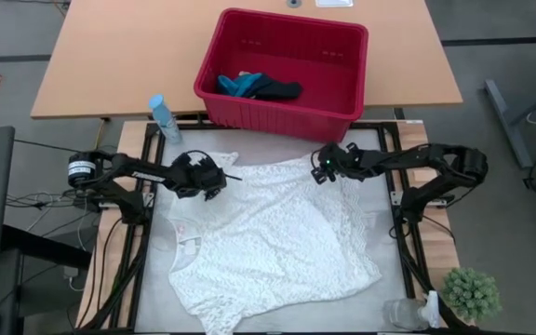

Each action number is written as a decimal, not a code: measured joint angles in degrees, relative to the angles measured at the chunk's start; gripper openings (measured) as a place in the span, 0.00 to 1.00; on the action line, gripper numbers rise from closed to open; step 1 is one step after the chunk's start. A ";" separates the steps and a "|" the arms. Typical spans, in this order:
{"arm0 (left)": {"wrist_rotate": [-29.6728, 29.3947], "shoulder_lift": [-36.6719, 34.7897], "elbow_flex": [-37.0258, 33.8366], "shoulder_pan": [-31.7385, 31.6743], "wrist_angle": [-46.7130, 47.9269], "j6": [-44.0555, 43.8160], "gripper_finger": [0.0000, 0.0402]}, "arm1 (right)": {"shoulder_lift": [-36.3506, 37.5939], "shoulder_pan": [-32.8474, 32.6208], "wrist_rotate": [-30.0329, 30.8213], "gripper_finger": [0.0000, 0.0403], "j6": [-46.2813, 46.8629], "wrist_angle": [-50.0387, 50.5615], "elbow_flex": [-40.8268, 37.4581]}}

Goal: Fold Laundry from Bin
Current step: Fold the white shirt

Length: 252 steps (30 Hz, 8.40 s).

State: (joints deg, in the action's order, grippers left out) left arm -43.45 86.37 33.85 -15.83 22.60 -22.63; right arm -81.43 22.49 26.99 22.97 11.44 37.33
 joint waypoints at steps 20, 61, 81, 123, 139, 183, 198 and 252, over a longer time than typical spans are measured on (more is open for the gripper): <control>27.57 -15.26 0.46 6.17 -2.61 0.36 0.00 | 4.94 -11.67 -0.05 0.40 0.53 4.52 0.67; 39.66 -25.15 4.62 30.61 -4.02 6.02 0.00 | 8.83 -36.96 -23.11 0.40 -0.99 1.31 0.72; 18.87 3.28 21.83 65.15 7.55 -15.56 0.00 | 8.66 -58.71 -13.41 0.40 6.49 -6.75 0.74; -2.45 18.68 46.36 60.46 48.81 -35.11 0.35 | -3.72 -49.74 14.17 0.55 18.01 24.14 14.71; -3.19 4.35 27.14 47.23 27.11 -21.94 0.34 | -3.72 -14.93 16.42 0.51 9.64 28.51 15.65; -0.89 -6.88 2.26 46.94 -12.49 -18.43 0.34 | -8.92 -28.47 17.26 0.51 27.84 42.54 20.44; -0.76 -6.86 2.27 45.76 -11.61 -18.58 0.34 | -5.82 -9.75 1.10 0.51 9.04 4.31 2.56; 7.25 -6.47 -5.22 46.40 -17.28 -28.00 0.35 | -5.07 -15.65 -19.72 0.30 -0.38 35.79 14.56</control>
State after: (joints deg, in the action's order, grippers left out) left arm -36.19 79.90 28.62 30.57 5.32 -50.63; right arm -86.50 6.84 7.27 22.60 47.23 51.88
